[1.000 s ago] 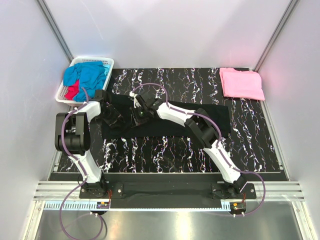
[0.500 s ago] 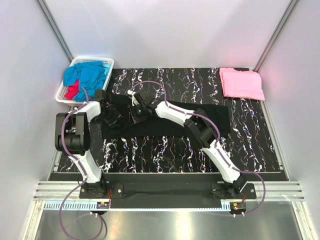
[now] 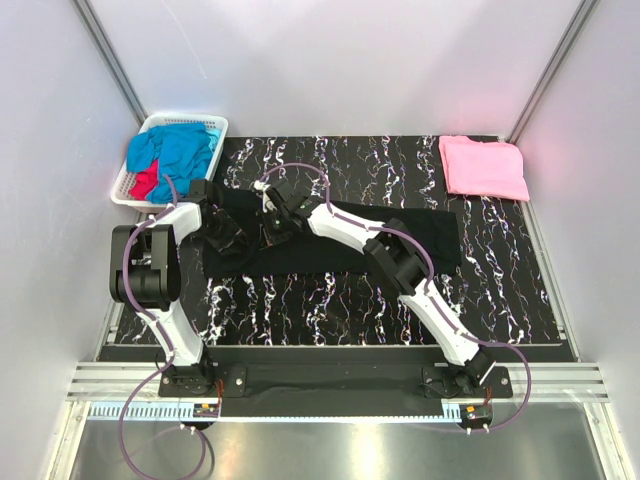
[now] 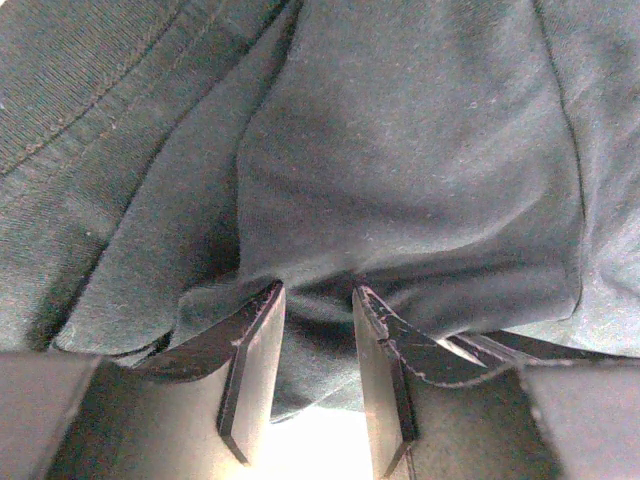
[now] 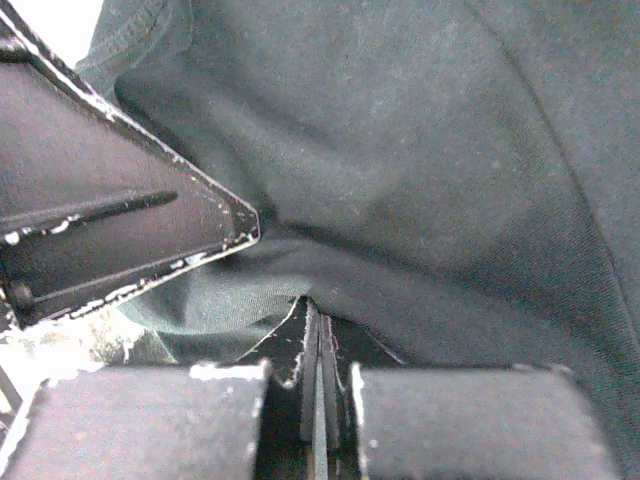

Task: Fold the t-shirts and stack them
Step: Fold the tshirt

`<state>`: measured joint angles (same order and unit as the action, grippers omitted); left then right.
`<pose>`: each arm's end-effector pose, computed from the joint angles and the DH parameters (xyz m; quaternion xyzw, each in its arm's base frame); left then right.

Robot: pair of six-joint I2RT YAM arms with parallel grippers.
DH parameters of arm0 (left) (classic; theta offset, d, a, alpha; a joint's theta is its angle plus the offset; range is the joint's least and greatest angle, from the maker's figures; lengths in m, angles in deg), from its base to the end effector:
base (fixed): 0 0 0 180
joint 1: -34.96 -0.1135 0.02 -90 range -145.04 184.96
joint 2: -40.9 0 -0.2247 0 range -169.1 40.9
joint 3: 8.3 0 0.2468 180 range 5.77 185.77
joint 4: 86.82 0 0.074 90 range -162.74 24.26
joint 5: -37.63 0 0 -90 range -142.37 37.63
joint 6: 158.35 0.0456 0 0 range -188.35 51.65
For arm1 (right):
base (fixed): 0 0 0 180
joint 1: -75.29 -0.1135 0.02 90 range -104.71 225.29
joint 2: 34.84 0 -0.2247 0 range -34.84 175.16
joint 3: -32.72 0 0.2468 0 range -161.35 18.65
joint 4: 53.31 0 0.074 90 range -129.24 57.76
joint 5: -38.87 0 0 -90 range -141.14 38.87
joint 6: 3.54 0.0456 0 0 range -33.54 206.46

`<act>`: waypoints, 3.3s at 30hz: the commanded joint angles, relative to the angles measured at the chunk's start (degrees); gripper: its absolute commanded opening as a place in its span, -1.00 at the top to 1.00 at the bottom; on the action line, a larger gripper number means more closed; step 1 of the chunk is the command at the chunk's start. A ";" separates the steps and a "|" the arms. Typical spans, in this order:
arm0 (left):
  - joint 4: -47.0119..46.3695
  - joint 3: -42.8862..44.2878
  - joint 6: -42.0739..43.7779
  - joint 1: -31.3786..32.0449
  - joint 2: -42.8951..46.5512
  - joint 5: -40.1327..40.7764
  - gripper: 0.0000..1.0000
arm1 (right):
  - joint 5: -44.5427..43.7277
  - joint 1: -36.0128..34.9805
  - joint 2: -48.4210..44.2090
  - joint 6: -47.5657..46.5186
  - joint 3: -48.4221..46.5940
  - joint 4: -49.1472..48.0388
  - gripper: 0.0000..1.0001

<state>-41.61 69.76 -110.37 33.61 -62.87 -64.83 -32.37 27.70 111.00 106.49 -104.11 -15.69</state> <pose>0.3347 -0.0020 0.1127 -0.3455 0.9176 -0.1576 0.1173 0.3467 0.4013 0.1158 -0.2769 0.8761 0.3287 0.2186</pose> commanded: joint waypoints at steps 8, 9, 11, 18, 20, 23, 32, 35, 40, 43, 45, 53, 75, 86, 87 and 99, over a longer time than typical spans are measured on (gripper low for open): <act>-6.18 2.81 3.26 -0.50 -0.82 2.27 0.20 | -4.96 -1.45 -1.52 -1.48 -2.40 0.62 1.00; -6.09 2.72 3.35 -0.59 -0.04 2.45 0.20 | -5.23 -1.54 -2.66 -1.75 -1.96 1.14 1.00; -5.91 1.93 3.44 -0.59 0.67 3.32 0.21 | -7.15 -2.06 -4.33 -2.01 -0.91 1.58 1.00; -5.12 2.37 3.44 -0.59 1.72 3.24 0.20 | -15.86 -3.91 -15.92 -1.75 11.73 2.38 1.00; -4.86 2.63 3.52 -0.59 1.72 3.50 0.20 | -16.39 -4.00 -17.60 -1.31 14.03 2.46 1.00; -4.77 2.72 3.35 -0.59 1.72 3.85 0.21 | -16.30 -4.44 -20.24 -0.35 18.16 2.55 1.00; -3.89 2.37 2.47 -0.59 2.51 7.54 0.21 | -12.97 -5.41 -22.53 1.59 24.75 3.52 1.00; -3.10 2.46 1.86 -0.59 3.66 11.05 0.25 | -12.88 -6.02 -23.23 2.64 25.90 4.13 1.00; -1.96 2.90 1.41 -0.50 5.24 15.63 0.30 | -14.02 -6.90 -24.73 3.00 27.48 5.19 1.00; -1.78 3.07 1.50 -0.50 5.77 15.99 0.30 | -14.55 -7.16 -25.34 3.35 28.36 5.72 1.00; -1.69 3.08 1.94 -0.50 6.29 15.64 0.30 | -14.63 -7.25 -25.26 3.70 28.54 6.07 1.00; -1.78 3.34 4.92 1.08 10.69 13.01 0.21 | -18.49 -7.87 -27.88 3.44 27.49 10.63 0.24; -1.69 2.90 9.68 11.88 10.69 0.08 0.07 | -28.61 19.19 -44.06 10.82 43.91 15.21 -0.16; -1.69 3.77 6.51 22.70 5.07 2.27 0.07 | -29.05 29.83 -42.22 10.90 46.73 15.21 -0.14; -1.87 4.30 6.34 22.88 4.02 2.27 0.07 | -28.53 32.36 -42.13 10.99 47.43 14.60 -0.13; 2.78 9.49 3.53 24.02 -2.75 11.49 0.11 | -20.61 38.01 -40.38 8.36 48.67 11.34 -0.10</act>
<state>-40.63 76.71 -105.50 57.20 -64.79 -57.99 -55.78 66.32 71.15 116.07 -54.02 -2.64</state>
